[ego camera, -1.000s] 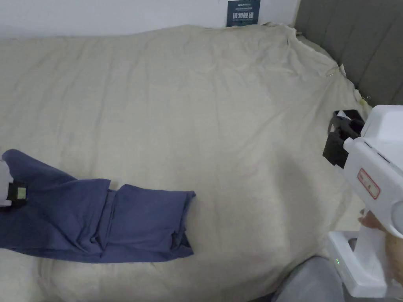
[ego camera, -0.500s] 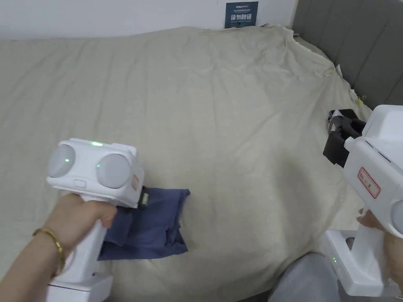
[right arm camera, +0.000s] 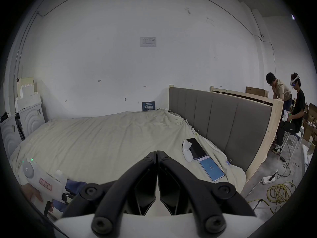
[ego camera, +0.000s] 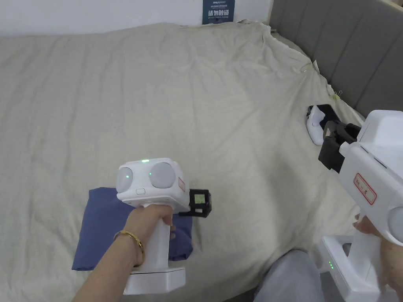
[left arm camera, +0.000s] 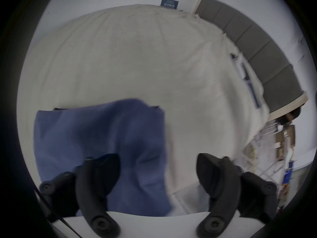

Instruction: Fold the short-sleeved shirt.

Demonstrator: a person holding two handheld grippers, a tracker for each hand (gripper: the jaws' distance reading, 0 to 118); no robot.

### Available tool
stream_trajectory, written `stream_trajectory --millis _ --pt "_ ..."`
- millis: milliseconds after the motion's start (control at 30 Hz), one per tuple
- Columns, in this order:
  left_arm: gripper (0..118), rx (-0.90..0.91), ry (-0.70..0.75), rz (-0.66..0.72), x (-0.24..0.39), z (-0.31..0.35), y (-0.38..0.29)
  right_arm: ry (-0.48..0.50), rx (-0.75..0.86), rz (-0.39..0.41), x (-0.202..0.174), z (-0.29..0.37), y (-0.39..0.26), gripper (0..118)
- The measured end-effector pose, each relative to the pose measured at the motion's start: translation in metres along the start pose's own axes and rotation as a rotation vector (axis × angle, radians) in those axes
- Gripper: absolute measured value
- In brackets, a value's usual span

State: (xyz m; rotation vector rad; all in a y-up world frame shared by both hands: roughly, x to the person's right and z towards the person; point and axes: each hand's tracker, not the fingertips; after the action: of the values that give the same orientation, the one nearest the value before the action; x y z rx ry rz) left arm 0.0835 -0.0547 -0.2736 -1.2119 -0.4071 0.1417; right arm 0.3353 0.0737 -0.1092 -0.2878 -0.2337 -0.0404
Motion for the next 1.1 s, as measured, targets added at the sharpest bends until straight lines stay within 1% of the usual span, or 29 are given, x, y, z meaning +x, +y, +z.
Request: stream_trajectory --millis 67,100,200,233,267,300,333,367,400,433,567,633,700,733,833,900,933,967,1000,1067,1100 --pt "100 0.085 -0.085 0.014 -0.004 0.023 0.008 0.006 -0.005 0.000 -0.003 -0.004 -0.002 0" --pt "100 0.128 -0.096 0.027 -0.008 0.033 0.011 0.005 -0.010 0.002 -0.004 -0.005 -0.002 0" --pt "100 0.283 -0.070 0.059 -0.027 0.070 0.019 0.019 -0.015 0.003 -0.008 -0.006 -0.003 0" --pt "97 0.350 -0.029 0.066 -0.034 0.079 0.017 0.024 -0.016 0.008 -0.011 -0.008 -0.003 0" --pt "88 0.411 0.027 0.065 -0.040 0.088 0.013 0.027 -0.017 0.016 -0.013 -0.009 -0.002 0" --pt "71 0.458 0.082 0.038 -0.039 0.096 0.007 0.028 -0.017 0.018 -0.014 -0.010 -0.001 0" --pt "36 0.495 0.164 -0.009 -0.041 0.097 0.001 0.031 -0.015 0.018 -0.015 -0.010 -0.001 0" --pt "13 0.524 0.258 -0.058 -0.042 0.095 -0.007 0.037 -0.014 0.017 -0.017 -0.011 0.000 0" --pt "3 0.541 0.321 -0.088 -0.044 0.090 -0.015 0.038 -0.014 0.017 -0.019 -0.012 0.000 0" --pt "0 0.547 0.359 -0.117 -0.047 0.083 -0.022 0.039 -0.011 0.017 -0.020 -0.012 0.001 0" --pt "0 0.514 0.307 -0.119 -0.046 0.054 -0.055 0.046 -0.015 0.025 -0.026 -0.015 0.002 0" --pt "0 0.479 0.341 -0.179 -0.035 0.028 -0.070 0.048 -0.019 0.026 -0.027 -0.015 0.001 0" --pt "0 0.457 0.343 -0.245 -0.025 0.003 -0.082 0.051 -0.021 0.026 -0.028 -0.015 0.000 0" --pt "0 0.430 0.354 -0.264 -0.019 -0.010 -0.088 0.048 -0.026 0.032 -0.029 -0.015 0.000 0" --pt "0 0.402 0.325 -0.300 -0.003 -0.035 -0.104 0.043 -0.030 0.042 -0.028 -0.014 -0.002 0" --pt "0 0.393 0.355 -0.360 0.010 -0.047 -0.111 0.033 -0.040 0.052 -0.026 -0.014 -0.002 0" --pt "0 0.406 0.397 -0.387 0.016 -0.050 -0.112 0.028 -0.043 0.052 -0.024 -0.014 -0.003 0" --pt "0 0.424 0.421 -0.390 0.021 -0.051 -0.111 0.027 -0.045 0.049 -0.021 -0.014 -0.003 0" --pt "0 0.418 0.403 -0.379 0.024 -0.052 -0.110 0.028 -0.049 0.047 -0.020 -0.015 -0.003 0" --pt "0 0.405 0.423 -0.360 0.031 -0.053 -0.106 0.019 -0.058 0.045 -0.016 -0.017 -0.005 0" --pt "0 0.408 0.411 -0.342 0.032 -0.051 -0.104 0.019 -0.056 0.042 -0.015 -0.017 -0.006 0"
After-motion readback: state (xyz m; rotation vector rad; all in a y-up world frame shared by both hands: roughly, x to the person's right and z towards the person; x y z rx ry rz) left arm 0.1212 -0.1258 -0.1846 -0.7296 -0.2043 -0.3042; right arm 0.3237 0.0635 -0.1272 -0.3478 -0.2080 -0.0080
